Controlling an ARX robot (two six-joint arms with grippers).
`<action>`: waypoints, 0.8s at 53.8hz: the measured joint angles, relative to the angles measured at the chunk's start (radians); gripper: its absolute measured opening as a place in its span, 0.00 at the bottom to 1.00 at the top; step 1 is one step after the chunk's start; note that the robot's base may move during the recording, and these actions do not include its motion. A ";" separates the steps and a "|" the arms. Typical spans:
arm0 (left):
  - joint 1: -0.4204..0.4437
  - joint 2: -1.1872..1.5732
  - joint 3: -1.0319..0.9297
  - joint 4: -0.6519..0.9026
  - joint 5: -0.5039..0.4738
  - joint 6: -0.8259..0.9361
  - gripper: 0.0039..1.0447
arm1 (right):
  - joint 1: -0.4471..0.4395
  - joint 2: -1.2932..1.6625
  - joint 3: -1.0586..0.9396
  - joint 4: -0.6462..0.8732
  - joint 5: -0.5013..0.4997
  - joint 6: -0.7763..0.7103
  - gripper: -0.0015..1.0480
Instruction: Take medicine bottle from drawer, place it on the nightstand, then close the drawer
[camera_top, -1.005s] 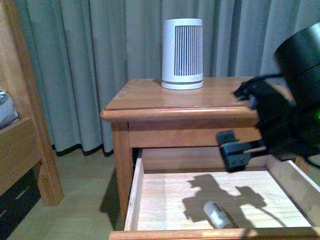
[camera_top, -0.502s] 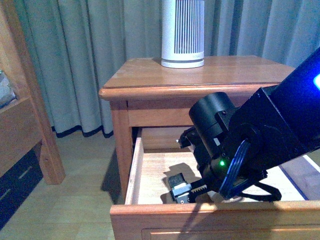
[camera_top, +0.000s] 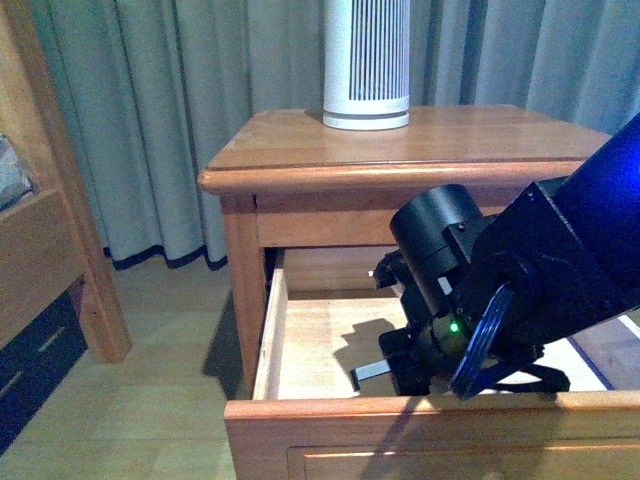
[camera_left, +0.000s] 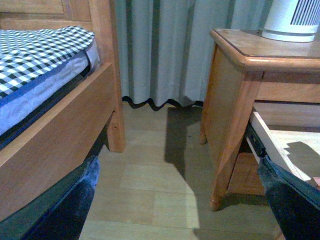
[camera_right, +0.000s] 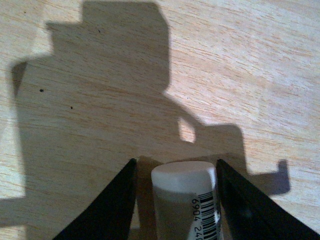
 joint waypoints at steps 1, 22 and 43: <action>0.000 0.000 0.000 0.000 0.000 0.000 0.94 | -0.003 -0.004 -0.006 0.005 -0.001 0.002 0.30; 0.000 0.000 0.000 0.000 0.000 0.000 0.94 | -0.017 -0.300 -0.098 -0.028 -0.179 0.024 0.29; 0.000 0.000 0.000 0.000 0.000 0.000 0.94 | -0.110 -0.251 0.584 -0.377 -0.158 -0.089 0.29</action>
